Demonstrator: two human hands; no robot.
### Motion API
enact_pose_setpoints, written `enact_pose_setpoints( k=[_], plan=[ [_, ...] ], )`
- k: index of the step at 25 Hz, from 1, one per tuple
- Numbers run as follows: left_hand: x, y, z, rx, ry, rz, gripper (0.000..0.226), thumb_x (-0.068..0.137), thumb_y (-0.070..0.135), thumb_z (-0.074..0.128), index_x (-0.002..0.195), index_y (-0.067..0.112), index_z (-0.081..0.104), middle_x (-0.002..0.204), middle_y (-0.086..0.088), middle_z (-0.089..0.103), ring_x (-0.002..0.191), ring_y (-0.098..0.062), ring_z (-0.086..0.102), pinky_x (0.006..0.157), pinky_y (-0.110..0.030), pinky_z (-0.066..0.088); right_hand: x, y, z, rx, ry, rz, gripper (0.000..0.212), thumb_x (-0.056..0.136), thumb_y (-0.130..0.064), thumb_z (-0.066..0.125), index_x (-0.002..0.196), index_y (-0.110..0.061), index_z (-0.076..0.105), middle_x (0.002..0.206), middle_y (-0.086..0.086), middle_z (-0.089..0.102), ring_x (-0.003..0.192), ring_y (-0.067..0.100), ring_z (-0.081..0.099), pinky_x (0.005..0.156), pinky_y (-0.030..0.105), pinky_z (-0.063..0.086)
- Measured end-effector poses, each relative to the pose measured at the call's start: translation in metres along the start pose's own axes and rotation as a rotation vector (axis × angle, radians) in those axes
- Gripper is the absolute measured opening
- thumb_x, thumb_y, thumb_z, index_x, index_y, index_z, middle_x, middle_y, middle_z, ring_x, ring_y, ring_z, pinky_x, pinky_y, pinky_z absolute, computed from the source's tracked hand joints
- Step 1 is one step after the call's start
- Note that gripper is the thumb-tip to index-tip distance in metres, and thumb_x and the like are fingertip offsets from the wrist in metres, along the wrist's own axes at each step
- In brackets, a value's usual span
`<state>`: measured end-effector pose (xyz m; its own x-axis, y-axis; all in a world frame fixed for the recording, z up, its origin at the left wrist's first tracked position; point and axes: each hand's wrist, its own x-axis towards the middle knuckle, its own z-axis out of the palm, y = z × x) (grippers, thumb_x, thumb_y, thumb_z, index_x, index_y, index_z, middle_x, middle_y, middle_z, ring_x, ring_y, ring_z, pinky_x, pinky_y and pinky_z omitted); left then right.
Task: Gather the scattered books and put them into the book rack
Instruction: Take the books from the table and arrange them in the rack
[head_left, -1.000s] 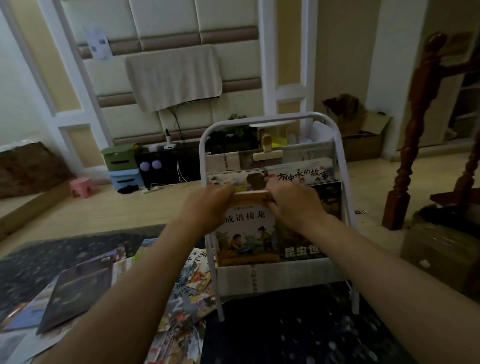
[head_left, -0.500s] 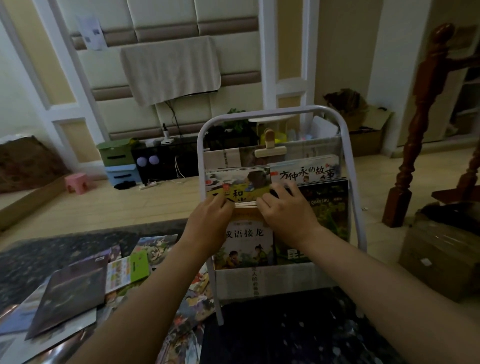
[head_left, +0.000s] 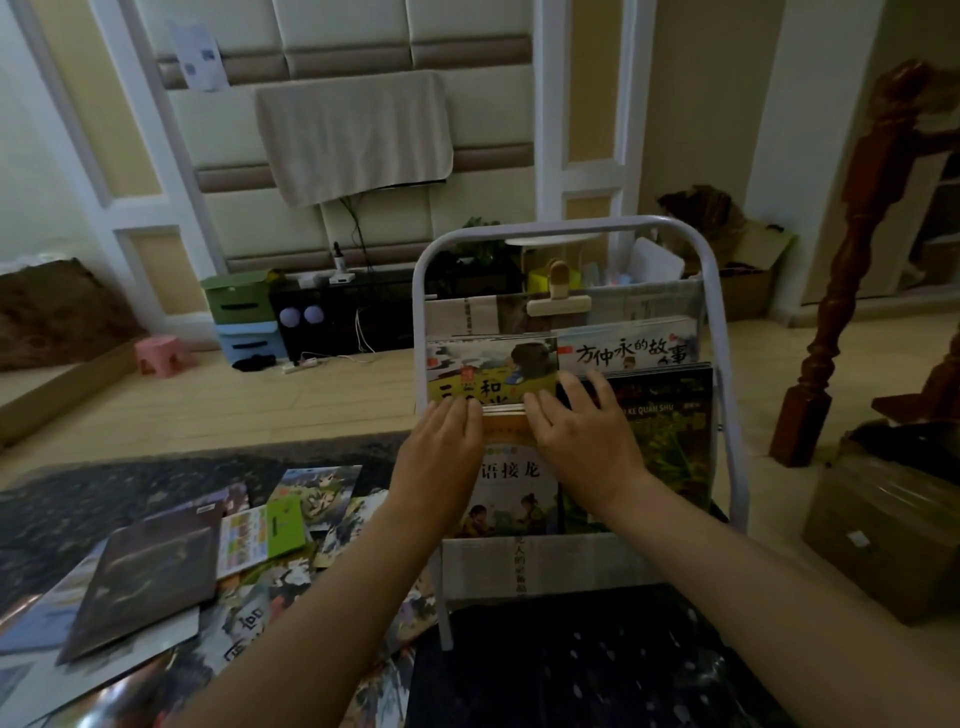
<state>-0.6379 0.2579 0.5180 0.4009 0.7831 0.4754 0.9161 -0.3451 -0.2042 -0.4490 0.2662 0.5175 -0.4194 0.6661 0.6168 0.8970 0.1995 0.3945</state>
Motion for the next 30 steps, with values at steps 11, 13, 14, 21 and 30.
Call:
enact_pose_setpoints(
  k=[11, 13, 14, 21, 30],
  plan=[
    [-0.081, -0.088, 0.002, -0.322, 0.073, -0.169, 0.055, 0.092, 0.008, 0.053, 0.145, -0.002, 0.040, 0.145, -0.020, 0.047, 0.133, -0.033, 0.046, 0.108, -0.043, 0.042, 0.029, -0.085, -0.058, 0.166, 0.059, -0.038, 0.026, 0.086, -0.014, 0.051, 0.108, -0.005, 0.063, 0.106, 0.019, 0.062, 0.100, 0.038, 0.059, 0.100, 0.057, 0.041],
    [-0.106, -0.112, 0.012, -0.348, -0.001, -0.285, 0.056, 0.094, 0.011, 0.052, 0.147, 0.003, 0.038, 0.149, -0.016, 0.043, 0.136, -0.031, 0.042, 0.109, -0.041, 0.040, 0.036, -0.117, -0.059, 0.270, 0.123, -0.143, 0.022, 0.082, -0.013, 0.049, 0.098, -0.006, 0.062, 0.092, 0.016, 0.062, 0.086, 0.035, 0.059, 0.084, 0.048, 0.048],
    [-0.119, -0.122, 0.016, -0.363, -0.039, -0.346, 0.056, 0.094, 0.012, 0.052, 0.148, 0.005, 0.038, 0.150, -0.014, 0.042, 0.137, -0.030, 0.041, 0.109, -0.041, 0.040, 0.039, -0.133, -0.058, 0.311, 0.122, -0.187, 0.020, 0.082, -0.012, 0.048, 0.096, -0.007, 0.061, 0.088, 0.015, 0.061, 0.080, 0.033, 0.058, 0.076, 0.044, 0.048],
    [-0.226, -0.164, 0.068, -0.488, -0.245, -0.706, 0.056, 0.093, 0.015, 0.053, 0.147, 0.011, 0.040, 0.152, -0.008, 0.040, 0.135, -0.027, 0.042, 0.108, -0.036, 0.038, 0.041, -0.239, -0.020, 0.487, -0.332, -0.231, 0.029, 0.091, -0.009, 0.054, 0.119, -0.008, 0.055, 0.106, 0.012, 0.058, 0.094, 0.031, 0.057, 0.072, 0.036, 0.042],
    [-0.246, -0.188, 0.113, -0.589, -0.132, -0.844, 0.049, 0.089, 0.009, 0.054, 0.137, 0.003, 0.050, 0.142, -0.014, 0.048, 0.128, -0.030, 0.047, 0.104, -0.036, 0.040, 0.053, -0.332, 0.045, 0.562, -0.731, -0.116, 0.035, 0.096, -0.022, 0.054, 0.129, -0.014, 0.046, 0.126, 0.012, 0.053, 0.111, 0.032, 0.055, 0.078, 0.038, 0.047]
  ],
)
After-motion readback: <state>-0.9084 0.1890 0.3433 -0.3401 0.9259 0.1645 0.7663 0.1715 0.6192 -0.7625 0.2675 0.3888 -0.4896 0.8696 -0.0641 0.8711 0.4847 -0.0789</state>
